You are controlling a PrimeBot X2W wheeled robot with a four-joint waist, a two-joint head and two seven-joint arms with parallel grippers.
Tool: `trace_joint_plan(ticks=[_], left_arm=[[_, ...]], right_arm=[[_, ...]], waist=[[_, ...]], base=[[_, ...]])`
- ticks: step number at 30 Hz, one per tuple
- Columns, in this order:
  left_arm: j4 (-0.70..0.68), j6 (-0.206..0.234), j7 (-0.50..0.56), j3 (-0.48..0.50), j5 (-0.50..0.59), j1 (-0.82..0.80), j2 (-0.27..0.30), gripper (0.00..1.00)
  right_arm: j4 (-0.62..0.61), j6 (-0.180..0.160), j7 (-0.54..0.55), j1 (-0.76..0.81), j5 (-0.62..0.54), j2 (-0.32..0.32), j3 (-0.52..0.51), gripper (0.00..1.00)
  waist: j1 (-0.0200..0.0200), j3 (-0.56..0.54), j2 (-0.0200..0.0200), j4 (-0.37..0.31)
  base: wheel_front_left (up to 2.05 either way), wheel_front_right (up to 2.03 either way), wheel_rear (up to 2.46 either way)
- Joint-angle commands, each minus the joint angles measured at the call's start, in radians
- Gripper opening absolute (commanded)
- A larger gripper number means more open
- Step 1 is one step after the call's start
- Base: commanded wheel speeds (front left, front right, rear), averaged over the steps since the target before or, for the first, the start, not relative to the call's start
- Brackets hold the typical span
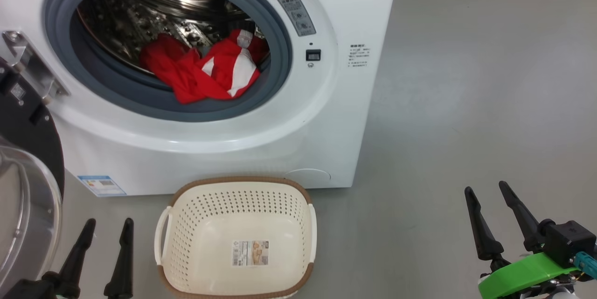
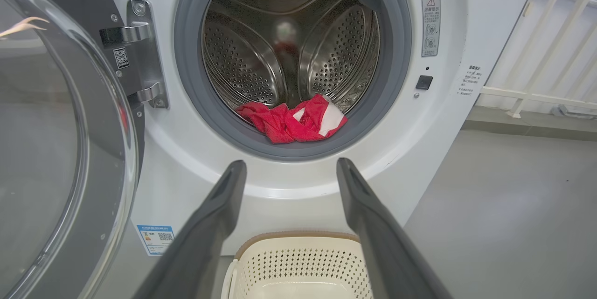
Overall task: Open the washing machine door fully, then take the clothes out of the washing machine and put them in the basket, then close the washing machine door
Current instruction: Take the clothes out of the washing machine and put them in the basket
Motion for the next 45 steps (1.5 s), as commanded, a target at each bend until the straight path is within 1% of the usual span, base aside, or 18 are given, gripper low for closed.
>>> trace_joint_plan(ticks=[1, 10, 18, 24, 25, 27, 28, 29, 33, 36, 38, 40, 45], left_arm=[[-0.018, 0.002, -0.005, 0.035, -0.002, -0.038, 0.025, 1.00], [0.005, 0.002, -0.005, 0.046, 0.016, -0.043, 0.013, 1.00], [0.022, 0.002, -0.005, 0.027, 0.008, -0.052, 0.010, 1.00], [0.073, 0.002, -0.005, -0.007, -0.022, -0.093, 0.014, 1.00], [0.098, 0.002, -0.005, -0.028, -0.034, -0.131, 0.017, 1.00], [0.127, 0.002, -0.005, -0.040, -0.028, -0.181, 0.019, 1.00], [0.181, 0.002, -0.005, -0.048, -0.035, -0.238, 0.014, 1.00], [0.181, 0.002, -0.005, -0.048, -0.035, -0.238, 0.014, 1.00], [0.301, 0.002, -0.005, -0.069, -0.027, -0.382, 0.015, 1.00], [0.401, 0.002, -0.003, -0.110, -0.013, -0.495, 0.022, 1.00], [0.470, 0.002, 0.014, -0.136, -0.003, -0.572, 0.027, 1.00], [0.543, 0.002, 0.053, -0.145, -0.006, -0.646, 0.023, 1.00], [0.676, 0.006, 0.108, -0.176, 0.013, -0.816, 0.021, 1.00]], right_arm=[[-0.024, 0.006, -0.009, -0.026, -0.013, -0.011, 0.022, 1.00], [-0.022, 0.006, -0.009, -0.027, -0.014, -0.009, 0.032, 1.00], [-0.021, 0.006, -0.009, -0.033, -0.012, -0.009, 0.036, 1.00], [-0.024, 0.006, -0.009, -0.046, -0.014, -0.001, 0.039, 1.00], [-0.027, 0.006, -0.009, -0.052, -0.016, 0.005, 0.040, 1.00], [-0.028, 0.006, -0.009, -0.059, -0.017, 0.011, 0.038, 1.00], [-0.029, 0.006, -0.009, -0.067, -0.019, 0.017, 0.039, 1.00], [-0.029, 0.006, -0.009, -0.067, -0.019, 0.017, 0.039, 1.00], [-0.030, 0.006, -0.009, -0.092, -0.023, 0.030, 0.044, 1.00], [-0.032, 0.006, -0.009, -0.111, -0.026, 0.040, 0.048, 1.00], [-0.034, 0.006, -0.009, -0.122, -0.027, 0.045, 0.049, 1.00], [-0.036, 0.006, -0.009, -0.132, -0.028, 0.050, 0.050, 1.00], [-0.040, 0.006, -0.009, -0.153, -0.032, 0.063, 0.054, 1.00]], waist=[[0.0000, 0.000, 0.0000, 0.001], [0.0000, -0.001, 0.0000, 0.006], [0.0000, 0.013, 0.0000, 0.002], [0.0000, 0.043, 0.0000, -0.012], [0.0000, 0.061, 0.0000, -0.018], [0.0000, 0.081, 0.0000, -0.022], [0.0000, 0.099, 0.0000, -0.028], [0.0000, 0.099, 0.0000, -0.028], [0.0000, 0.137, 0.0000, -0.046], [0.0000, 0.162, 0.0000, -0.060], [0.0000, 0.179, 0.0000, -0.068], [0.0000, 0.195, 0.0000, -0.074], [0.0000, 0.234, 0.0000, -0.091]], base=[[1.00, -1.29, 0.29], [0.45, -0.53, 0.08], [0.00, 0.00, 0.00], [0.00, 0.00, 0.00], [0.00, 0.00, 0.00], [0.00, 0.00, 0.00], [0.00, 0.00, 0.00], [0.00, 0.00, 0.00], [0.00, 0.00, 0.00], [0.00, 0.00, 0.00], [0.00, 0.00, 0.00], [0.00, 0.00, 0.00], [0.00, 0.00, 0.00]])
